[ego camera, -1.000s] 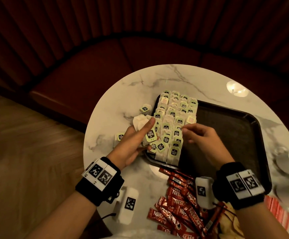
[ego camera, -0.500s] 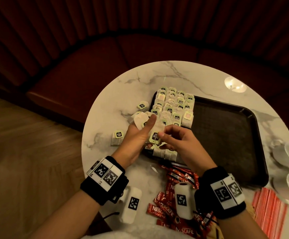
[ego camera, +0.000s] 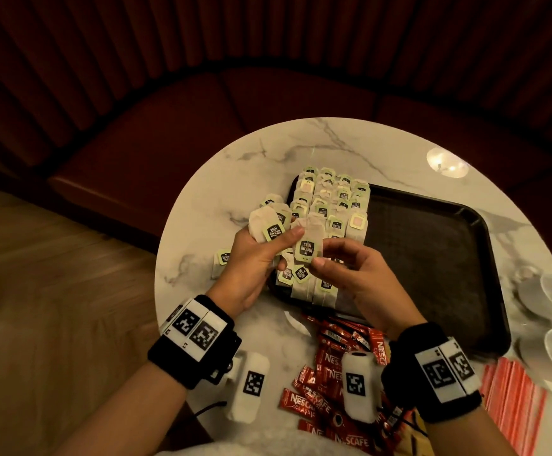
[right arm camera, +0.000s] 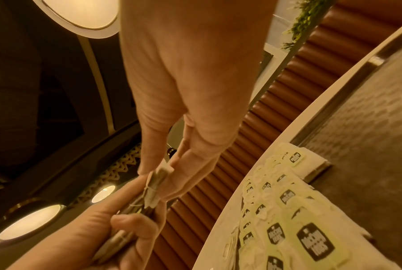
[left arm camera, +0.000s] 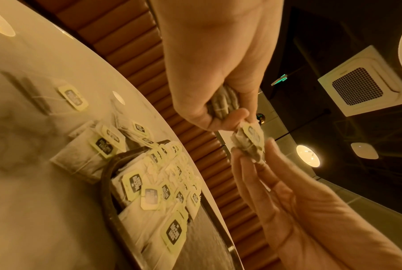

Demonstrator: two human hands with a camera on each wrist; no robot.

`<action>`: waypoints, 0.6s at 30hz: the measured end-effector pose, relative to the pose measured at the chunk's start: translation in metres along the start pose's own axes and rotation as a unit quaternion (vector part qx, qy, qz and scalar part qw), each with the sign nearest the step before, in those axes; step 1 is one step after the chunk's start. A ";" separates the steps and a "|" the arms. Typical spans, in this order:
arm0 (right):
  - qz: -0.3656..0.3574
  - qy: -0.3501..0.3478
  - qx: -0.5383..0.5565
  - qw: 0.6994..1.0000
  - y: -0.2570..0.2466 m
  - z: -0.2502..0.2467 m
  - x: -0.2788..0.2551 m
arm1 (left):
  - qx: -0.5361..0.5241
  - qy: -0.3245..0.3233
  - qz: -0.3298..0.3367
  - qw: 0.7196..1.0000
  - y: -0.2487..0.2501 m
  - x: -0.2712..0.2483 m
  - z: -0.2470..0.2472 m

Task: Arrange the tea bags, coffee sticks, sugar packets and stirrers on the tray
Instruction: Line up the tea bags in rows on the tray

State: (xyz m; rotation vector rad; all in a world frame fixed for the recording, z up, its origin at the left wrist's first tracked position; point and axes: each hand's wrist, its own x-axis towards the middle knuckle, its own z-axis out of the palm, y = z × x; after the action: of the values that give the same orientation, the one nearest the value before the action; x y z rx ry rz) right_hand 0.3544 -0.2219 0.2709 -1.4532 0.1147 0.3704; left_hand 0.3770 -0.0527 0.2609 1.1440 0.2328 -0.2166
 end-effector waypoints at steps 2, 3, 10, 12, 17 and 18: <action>0.001 0.010 0.017 1.000 0.004 -0.003 0.000 | -0.007 -0.001 0.003 1.000 0.002 0.000 0.001; 0.001 0.016 0.026 1.000 0.005 -0.004 0.000 | -0.009 -0.001 0.004 1.000 0.002 0.000 0.001; 0.025 0.091 0.045 0.995 0.023 -0.028 0.014 | -0.017 0.000 -0.028 0.999 0.001 0.002 -0.005; 0.043 0.139 0.059 0.988 0.032 -0.044 0.023 | -0.026 0.002 -0.043 0.999 0.000 0.003 -0.009; 0.070 0.274 -0.031 0.959 0.054 -0.081 0.054 | -0.075 0.012 -0.060 0.995 -0.002 0.001 -0.014; 0.077 0.285 -0.059 0.954 0.059 -0.087 0.060 | -0.078 0.013 -0.060 0.995 -0.003 0.001 -0.014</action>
State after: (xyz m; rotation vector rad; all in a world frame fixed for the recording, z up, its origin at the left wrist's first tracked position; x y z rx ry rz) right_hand 0.4047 -0.2928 0.1867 -1.6401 0.6841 0.0736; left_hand 0.3761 -0.0409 0.2526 0.9785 0.3373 -0.2849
